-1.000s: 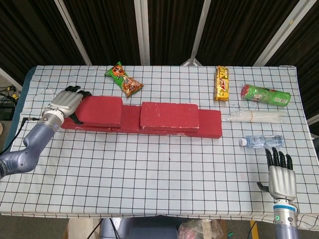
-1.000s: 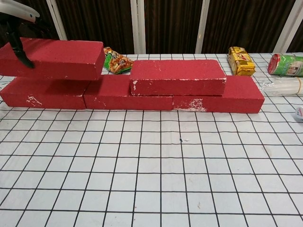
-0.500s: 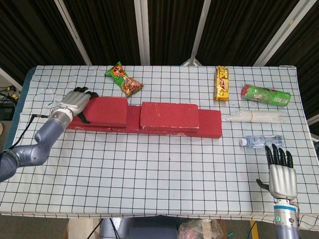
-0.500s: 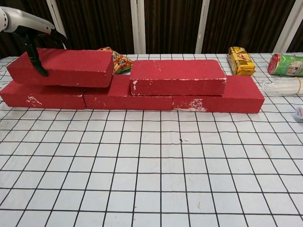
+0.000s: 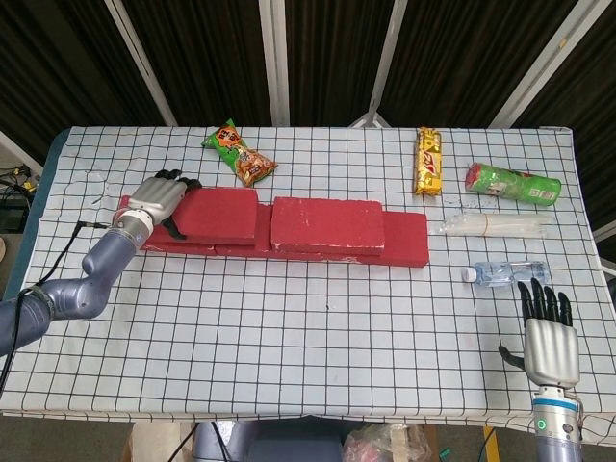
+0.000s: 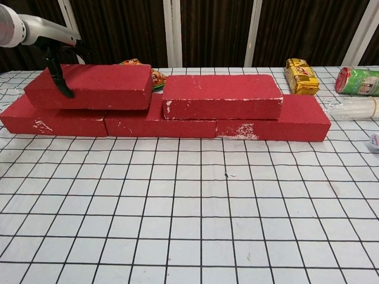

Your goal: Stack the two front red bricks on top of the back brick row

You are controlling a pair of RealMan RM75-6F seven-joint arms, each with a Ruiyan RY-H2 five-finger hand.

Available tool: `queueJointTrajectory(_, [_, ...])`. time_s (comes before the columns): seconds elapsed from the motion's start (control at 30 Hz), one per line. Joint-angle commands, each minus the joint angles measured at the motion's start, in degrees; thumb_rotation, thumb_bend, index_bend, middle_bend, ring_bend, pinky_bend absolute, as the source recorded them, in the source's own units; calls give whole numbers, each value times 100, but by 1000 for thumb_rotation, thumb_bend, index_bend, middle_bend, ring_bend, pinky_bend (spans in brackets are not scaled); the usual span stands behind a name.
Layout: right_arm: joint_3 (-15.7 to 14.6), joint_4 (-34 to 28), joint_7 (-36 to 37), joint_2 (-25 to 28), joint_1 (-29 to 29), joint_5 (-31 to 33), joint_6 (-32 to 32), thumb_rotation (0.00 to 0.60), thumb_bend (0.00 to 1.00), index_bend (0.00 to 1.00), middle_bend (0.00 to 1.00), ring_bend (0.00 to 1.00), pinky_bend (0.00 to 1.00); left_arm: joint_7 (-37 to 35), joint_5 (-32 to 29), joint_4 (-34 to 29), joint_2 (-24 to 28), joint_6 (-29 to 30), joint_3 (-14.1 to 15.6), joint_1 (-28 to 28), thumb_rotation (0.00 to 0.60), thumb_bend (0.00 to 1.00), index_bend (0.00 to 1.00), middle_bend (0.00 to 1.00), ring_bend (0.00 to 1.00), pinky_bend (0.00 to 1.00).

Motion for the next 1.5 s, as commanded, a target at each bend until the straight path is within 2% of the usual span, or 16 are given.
queueJointTrajectory(0.03, [8, -6, 13, 9, -11, 2, 15, 600, 134, 36, 0, 0, 0, -9, -47, 30, -64, 24, 46, -55, 600, 18, 274, 221, 0, 0])
queueJointTrajectory(1.5, [55, -49, 190, 119, -59, 37, 3, 600, 134, 37, 0, 0, 0, 190, -548, 31, -415, 363, 390, -478, 600, 0, 218, 199, 0, 0])
